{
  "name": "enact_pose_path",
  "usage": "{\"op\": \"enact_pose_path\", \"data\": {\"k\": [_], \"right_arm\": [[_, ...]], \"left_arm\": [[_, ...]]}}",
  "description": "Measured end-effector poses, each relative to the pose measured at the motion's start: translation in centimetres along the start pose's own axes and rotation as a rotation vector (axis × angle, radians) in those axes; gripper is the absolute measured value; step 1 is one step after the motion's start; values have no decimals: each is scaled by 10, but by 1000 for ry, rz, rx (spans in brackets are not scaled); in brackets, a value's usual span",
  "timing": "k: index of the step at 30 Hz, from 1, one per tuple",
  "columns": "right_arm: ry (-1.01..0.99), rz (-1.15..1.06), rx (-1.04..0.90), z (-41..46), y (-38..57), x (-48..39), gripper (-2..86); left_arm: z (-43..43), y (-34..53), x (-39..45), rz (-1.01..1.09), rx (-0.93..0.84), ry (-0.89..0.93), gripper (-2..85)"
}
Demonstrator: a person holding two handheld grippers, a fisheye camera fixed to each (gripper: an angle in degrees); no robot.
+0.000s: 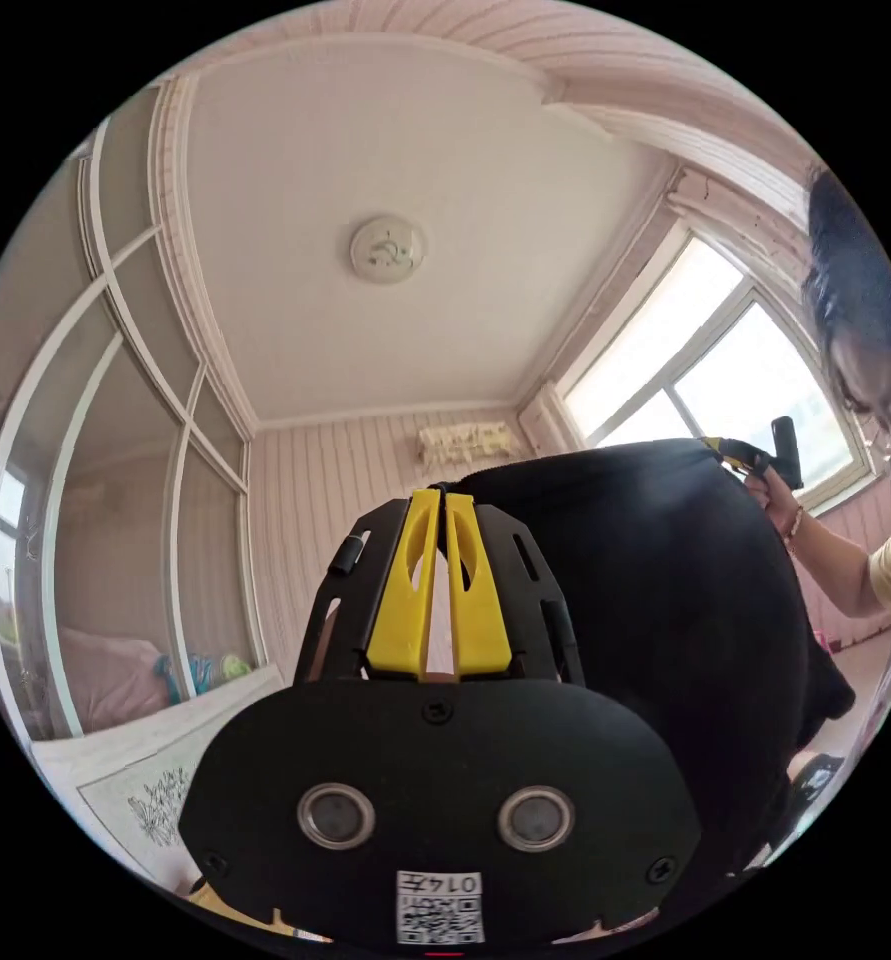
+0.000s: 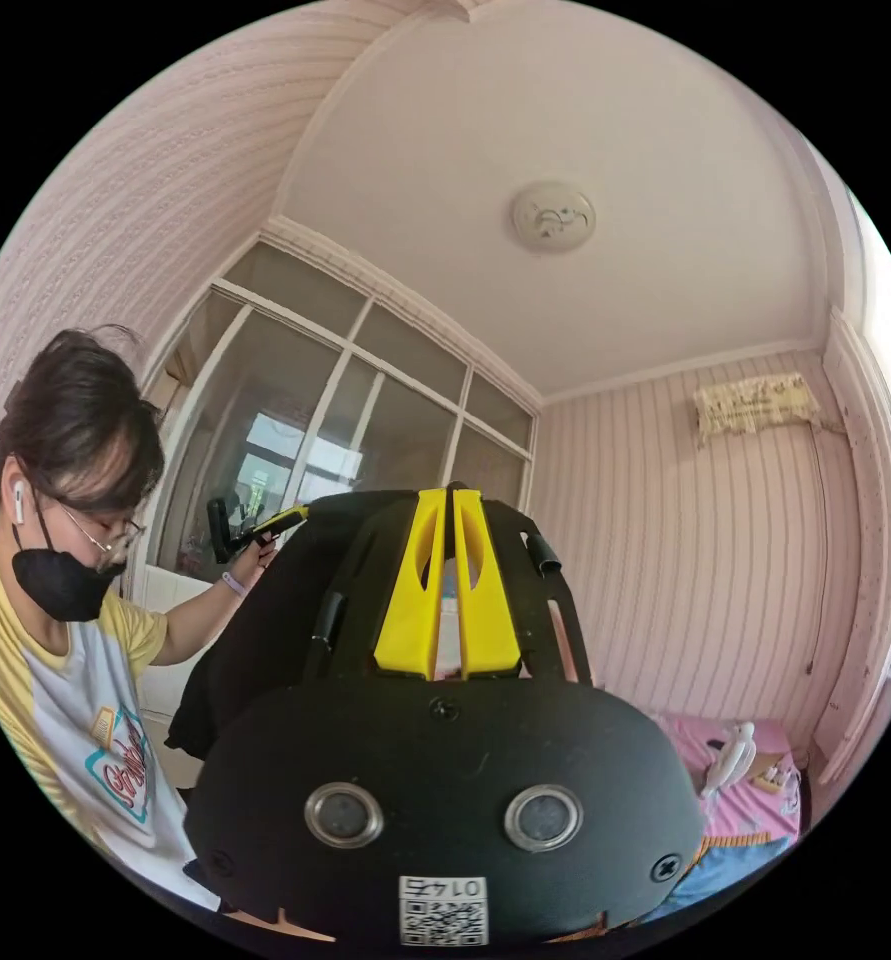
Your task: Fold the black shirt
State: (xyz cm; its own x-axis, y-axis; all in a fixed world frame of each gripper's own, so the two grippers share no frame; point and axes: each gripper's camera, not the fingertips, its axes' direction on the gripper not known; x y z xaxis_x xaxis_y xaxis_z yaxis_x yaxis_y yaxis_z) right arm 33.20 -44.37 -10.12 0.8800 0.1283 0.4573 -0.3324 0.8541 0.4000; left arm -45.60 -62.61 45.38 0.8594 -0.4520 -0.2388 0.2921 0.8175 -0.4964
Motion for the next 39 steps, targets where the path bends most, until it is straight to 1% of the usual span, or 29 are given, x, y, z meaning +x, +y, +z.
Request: {"op": "enact_pose_path", "data": {"k": [1,2,3,4,5,6,7,9,11,13,14,15,16,18,19,20,21,23,25,26,27,28,29,30,31,33,36,37,39], "right_arm": [[40,54,-131,26,22,20,6],[59,82,-197,40,35,31,6],[89,156,-320,66,63,54,6],[98,257,-411,89,94,78,6],[100,317,-439,98,109,89,6],[106,448,-461,112,141,109,6],[116,597,-468,124,170,127,6],[109,772,-458,139,203,150,6],[118,858,-432,155,219,171,6],[97,918,-322,174,211,203,6],[77,926,-280,179,205,211,6],[43,927,-195,187,190,224,6],[11,888,-105,194,173,231,7],[-38,799,11,202,154,235,7],[-70,756,51,206,147,236,7],[-89,740,61,208,147,236,7],[-123,711,66,211,150,235,7],[-129,672,20,214,168,231,7],[-77,651,-131,218,210,225,7],[-57,652,-175,219,224,223,7],[-20,672,-276,220,255,218,6],[12,693,-380,222,288,213,6],[28,705,-435,223,305,209,6],[57,728,-545,225,340,202,6],[85,748,-640,226,374,193,6],[109,778,-771,228,418,178,6],[109,877,-929,228,478,156,6],[120,893,-995,228,494,148,6],[132,901,-1068,227,512,140,6]], "left_arm": [[15,12,-4,-22,-57,5,-7],[48,39,-15,-90,-179,31,-7],[80,69,-27,-181,-301,60,-7],[95,85,-34,-230,-355,74,-7],[122,118,-44,-321,-451,85,-7],[146,146,-48,-363,-529,69,-7],[156,159,-49,-368,-564,51,-7],[193,197,-46,-363,-634,-7,-7],[219,212,-50,-384,-658,-18,-7],[246,213,-60,-406,-646,-35,-7],[262,205,-69,-404,-608,-39,-7],[277,191,-77,-385,-560,-43,-7],[283,183,-81,-369,-532,-38,-7],[294,155,-90,-316,-372,-5,-7],[294,151,-91,-304,-331,12,-7],[293,150,-91,-280,-274,40,-7],[293,156,-92,-263,-258,51,-7],[294,181,-93,-260,-289,55,-7],[296,224,-97,-283,-369,66,-7],[298,258,-99,-307,-444,70,-7],[299,297,-102,-332,-535,67,-7],[300,318,-104,-352,-585,70,-7],[299,360,-106,-410,-688,81,-7],[297,402,-107,-484,-780,95,-7],[295,423,-107,-517,-824,100,-7],[288,497,-98,-588,-1005,94,-7],[277,565,-86,-617,-1182,92,-7],[276,576,-85,-620,-1214,99,-7],[271,611,-80,-638,-1321,151,-6]]}}
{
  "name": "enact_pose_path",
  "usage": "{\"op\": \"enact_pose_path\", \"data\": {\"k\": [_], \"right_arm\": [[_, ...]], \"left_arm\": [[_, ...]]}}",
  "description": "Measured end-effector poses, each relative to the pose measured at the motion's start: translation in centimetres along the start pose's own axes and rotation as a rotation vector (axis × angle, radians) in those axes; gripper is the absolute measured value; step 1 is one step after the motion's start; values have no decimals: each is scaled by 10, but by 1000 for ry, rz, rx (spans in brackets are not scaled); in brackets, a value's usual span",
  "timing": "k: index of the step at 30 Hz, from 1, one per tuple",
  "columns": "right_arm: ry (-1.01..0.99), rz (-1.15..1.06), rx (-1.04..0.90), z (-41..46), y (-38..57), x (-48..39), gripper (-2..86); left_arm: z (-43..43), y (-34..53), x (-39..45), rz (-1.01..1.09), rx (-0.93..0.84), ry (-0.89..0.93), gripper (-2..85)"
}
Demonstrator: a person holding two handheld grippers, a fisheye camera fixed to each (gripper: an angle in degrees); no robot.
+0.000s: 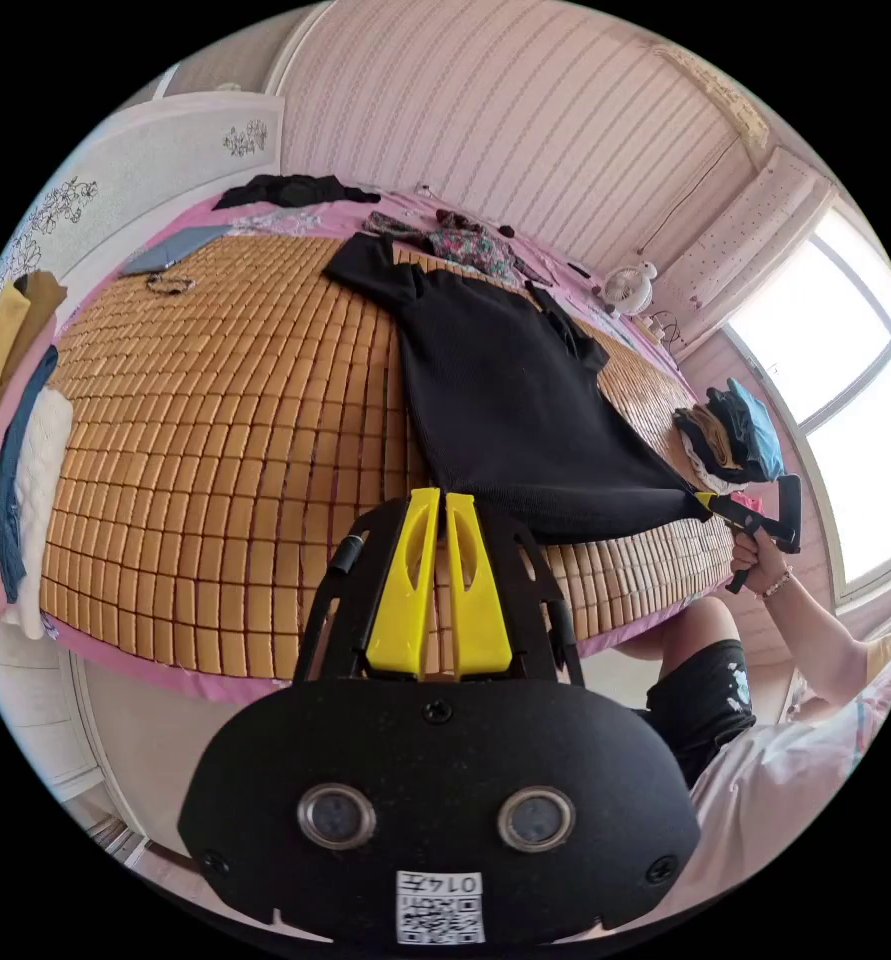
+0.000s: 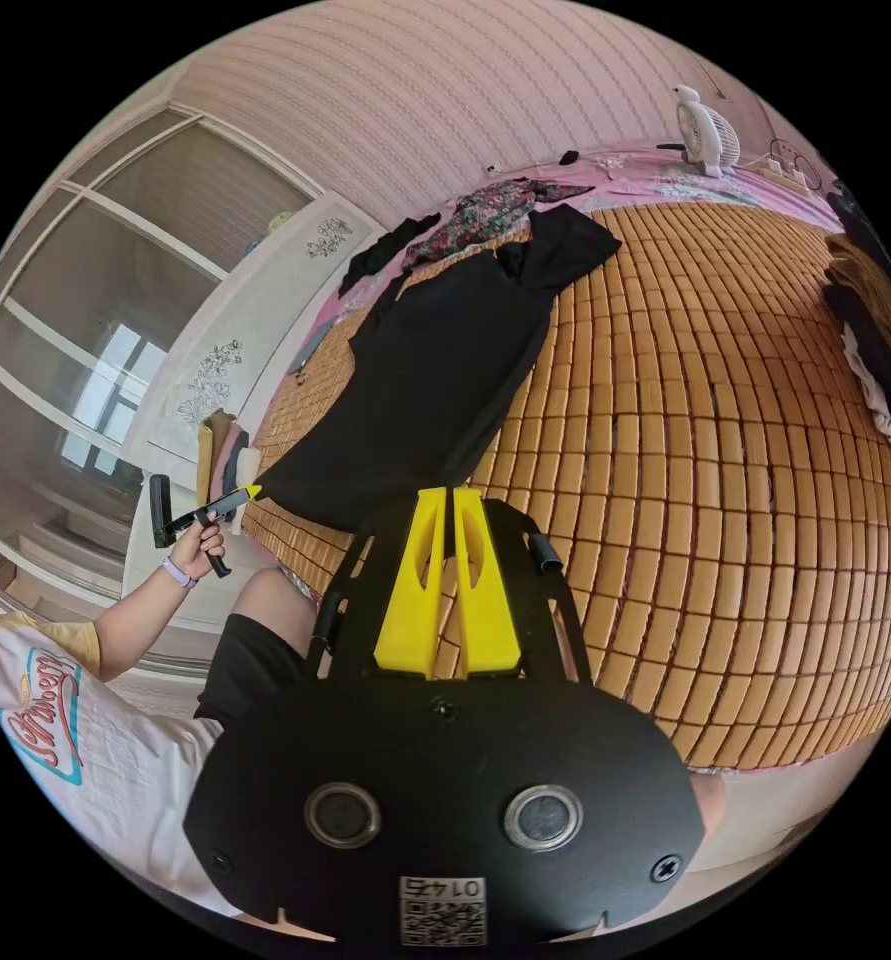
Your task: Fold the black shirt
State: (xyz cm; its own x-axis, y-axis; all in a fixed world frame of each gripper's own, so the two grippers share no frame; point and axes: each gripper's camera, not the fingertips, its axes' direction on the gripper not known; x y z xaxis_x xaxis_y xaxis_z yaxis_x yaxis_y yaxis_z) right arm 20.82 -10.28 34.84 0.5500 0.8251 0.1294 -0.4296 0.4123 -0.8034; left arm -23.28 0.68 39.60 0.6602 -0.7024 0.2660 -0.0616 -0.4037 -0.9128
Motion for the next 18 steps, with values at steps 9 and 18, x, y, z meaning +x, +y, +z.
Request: {"op": "enact_pose_path", "data": {"k": [9,18], "right_arm": [[177,56,-116,25,5,-1,9],[317,35,-90,40,-15,-28,55]], "left_arm": [[42,-7,-25,39,-172,5,5],[60,-20,-67,-68,-139,-37,56]]}}
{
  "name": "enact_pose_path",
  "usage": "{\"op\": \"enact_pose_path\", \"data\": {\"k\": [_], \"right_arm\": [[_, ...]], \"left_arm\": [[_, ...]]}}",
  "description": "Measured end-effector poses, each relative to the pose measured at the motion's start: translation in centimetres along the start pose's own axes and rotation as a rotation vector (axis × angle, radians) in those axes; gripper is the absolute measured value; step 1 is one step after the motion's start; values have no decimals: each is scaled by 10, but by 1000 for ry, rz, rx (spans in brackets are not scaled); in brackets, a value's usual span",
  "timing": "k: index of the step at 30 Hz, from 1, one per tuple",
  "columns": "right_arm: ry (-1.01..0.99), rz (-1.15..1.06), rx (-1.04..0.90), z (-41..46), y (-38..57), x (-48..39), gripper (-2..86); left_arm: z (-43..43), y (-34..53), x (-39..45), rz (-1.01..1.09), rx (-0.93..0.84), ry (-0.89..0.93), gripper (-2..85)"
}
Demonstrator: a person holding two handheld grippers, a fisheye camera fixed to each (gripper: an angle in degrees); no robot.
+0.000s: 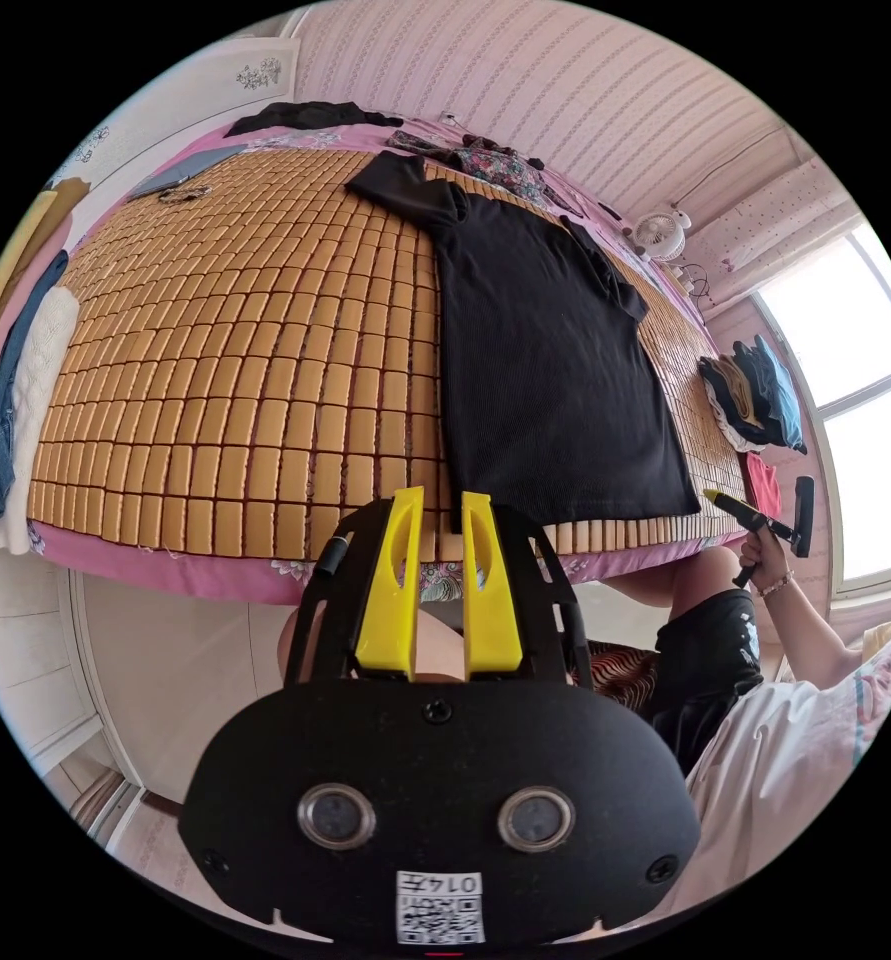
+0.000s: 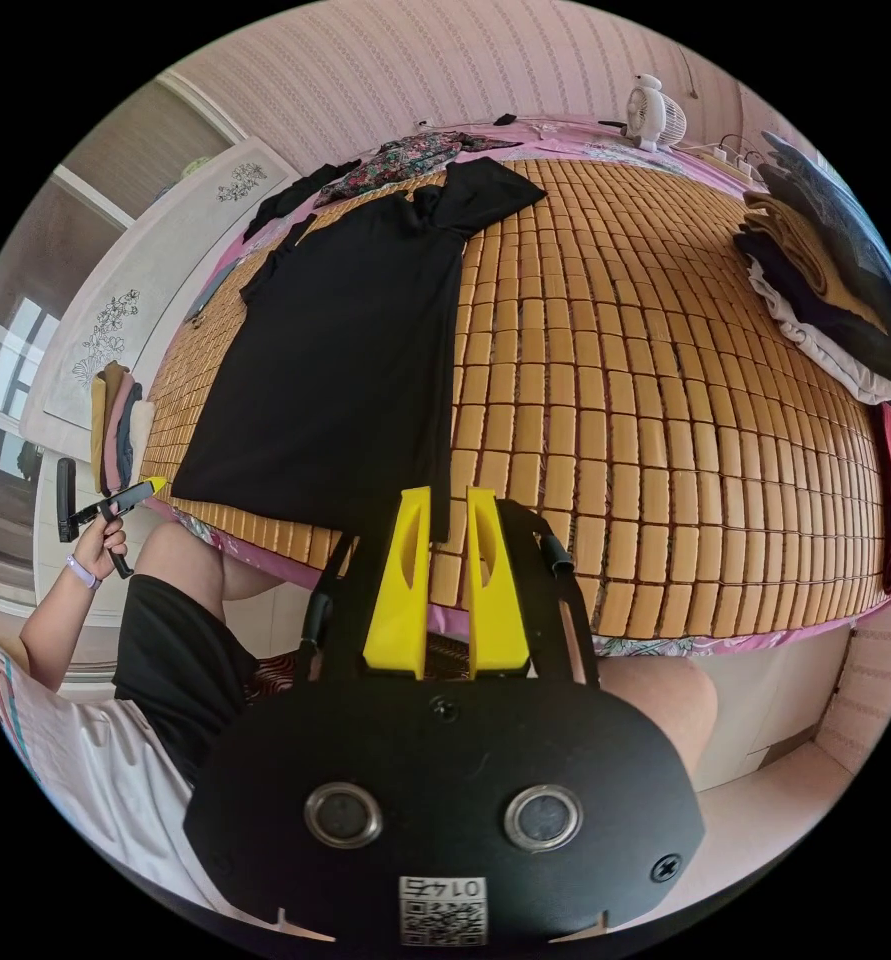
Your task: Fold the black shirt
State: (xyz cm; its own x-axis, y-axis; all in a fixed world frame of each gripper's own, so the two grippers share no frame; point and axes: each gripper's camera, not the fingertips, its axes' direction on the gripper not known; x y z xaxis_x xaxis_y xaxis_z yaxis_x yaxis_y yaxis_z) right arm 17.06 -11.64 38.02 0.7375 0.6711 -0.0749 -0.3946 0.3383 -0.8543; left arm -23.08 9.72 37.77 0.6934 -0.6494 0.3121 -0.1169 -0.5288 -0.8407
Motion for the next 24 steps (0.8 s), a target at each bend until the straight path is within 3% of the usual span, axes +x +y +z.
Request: {"op": "enact_pose_path", "data": {"k": [3,9,17,21,24], "right_arm": [[7,-13,-69,17,-10,-9,77],[18,-23,-56,16,-19,-14,33],[-69,-12,-29,-2,-15,-15,12],[-97,-40,-60,-6,-8,-23,12],[-96,-40,-73,-6,-3,-25,25]], "left_arm": [[16,-12,-6,-19,-59,-15,61],[42,-32,-17,-26,-159,-37,58],[38,-22,-22,-5,-127,-56,-4],[39,-1,-18,34,-159,-179,-5],[42,16,-26,8,-149,-107,-5]]}}
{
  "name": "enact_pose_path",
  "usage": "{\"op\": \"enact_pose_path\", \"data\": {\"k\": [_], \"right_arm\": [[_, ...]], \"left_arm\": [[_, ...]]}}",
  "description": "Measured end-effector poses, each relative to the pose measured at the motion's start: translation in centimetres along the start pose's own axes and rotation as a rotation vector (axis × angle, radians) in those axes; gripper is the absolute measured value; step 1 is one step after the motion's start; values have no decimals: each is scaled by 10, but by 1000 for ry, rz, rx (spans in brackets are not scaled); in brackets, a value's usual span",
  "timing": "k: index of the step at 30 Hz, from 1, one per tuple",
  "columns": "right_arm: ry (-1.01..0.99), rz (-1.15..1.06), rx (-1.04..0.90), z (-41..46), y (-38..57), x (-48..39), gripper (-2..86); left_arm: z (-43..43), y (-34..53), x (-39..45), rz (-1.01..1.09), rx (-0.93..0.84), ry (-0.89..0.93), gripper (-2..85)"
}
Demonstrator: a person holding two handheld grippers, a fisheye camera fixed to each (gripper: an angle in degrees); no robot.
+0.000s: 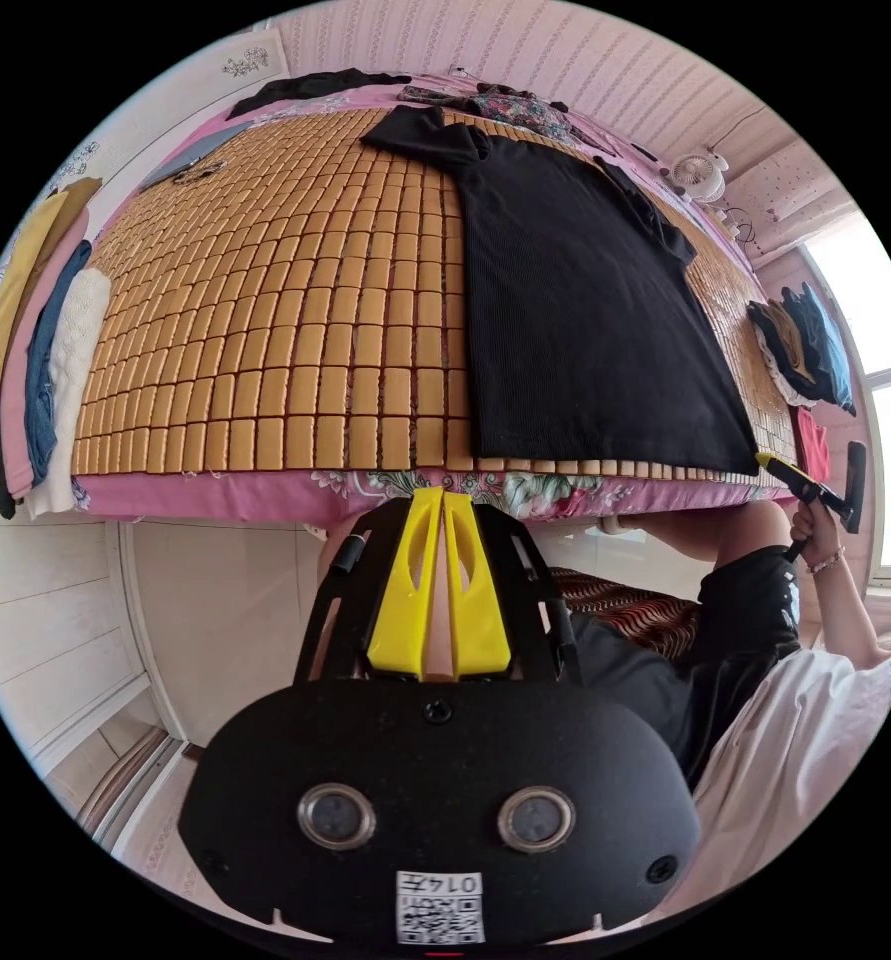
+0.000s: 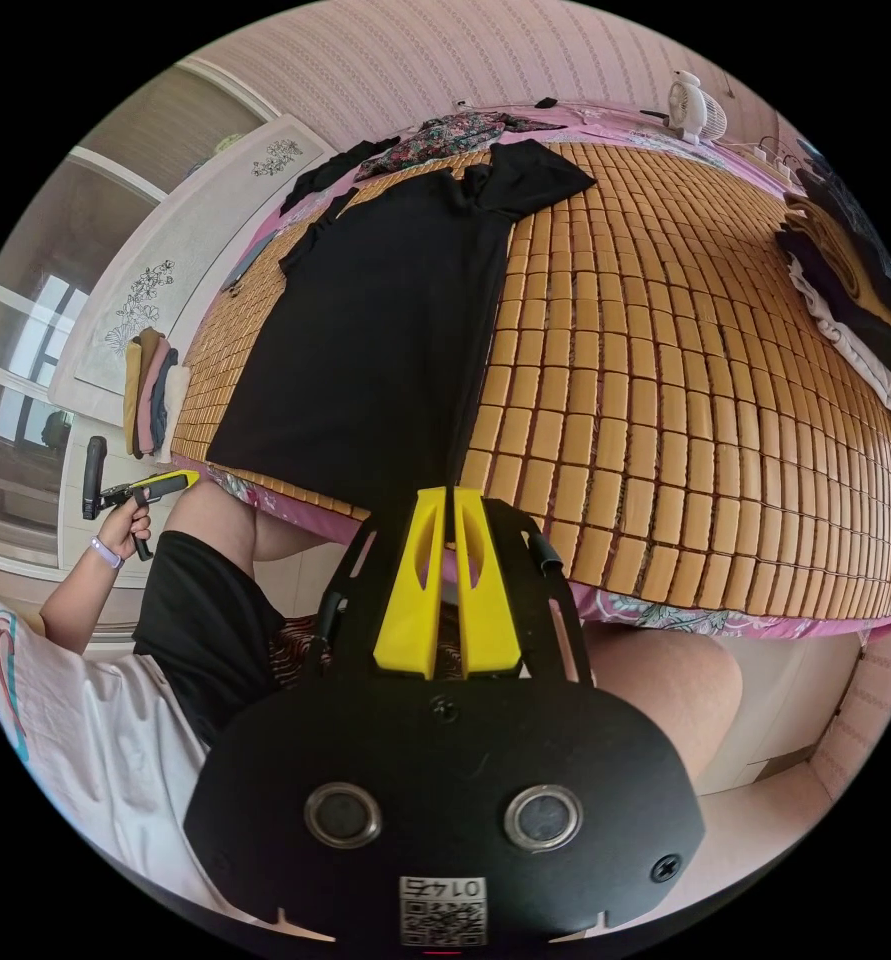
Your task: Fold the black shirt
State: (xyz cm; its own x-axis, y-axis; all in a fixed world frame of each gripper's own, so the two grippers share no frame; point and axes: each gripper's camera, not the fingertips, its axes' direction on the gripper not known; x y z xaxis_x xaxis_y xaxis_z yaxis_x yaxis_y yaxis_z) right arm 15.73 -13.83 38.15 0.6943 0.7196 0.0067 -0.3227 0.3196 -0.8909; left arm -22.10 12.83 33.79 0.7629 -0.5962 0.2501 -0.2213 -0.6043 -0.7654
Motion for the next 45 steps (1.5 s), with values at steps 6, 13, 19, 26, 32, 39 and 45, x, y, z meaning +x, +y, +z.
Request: {"op": "enact_pose_path", "data": {"k": [6,13,19,26,32,39,45], "right_arm": [[43,13,-2,-8,0,13,50],[171,-35,162,-34,-71,37,67],[251,-118,299,-41,-185,55,70],[319,-91,219,2,-288,81,56],[316,-34,143,31,-314,100,14],[22,-180,252,-44,-226,84,9],[59,-455,332,-141,-137,17,23]], "left_arm": [[-14,3,3,6,147,91,-2],[7,-55,74,245,219,90,11],[60,-119,157,353,231,227,43],[135,-141,223,538,76,93,35],[148,-111,248,620,218,-29,24],[163,-105,269,633,232,-81,14],[174,-108,280,628,230,-69,12]]}}
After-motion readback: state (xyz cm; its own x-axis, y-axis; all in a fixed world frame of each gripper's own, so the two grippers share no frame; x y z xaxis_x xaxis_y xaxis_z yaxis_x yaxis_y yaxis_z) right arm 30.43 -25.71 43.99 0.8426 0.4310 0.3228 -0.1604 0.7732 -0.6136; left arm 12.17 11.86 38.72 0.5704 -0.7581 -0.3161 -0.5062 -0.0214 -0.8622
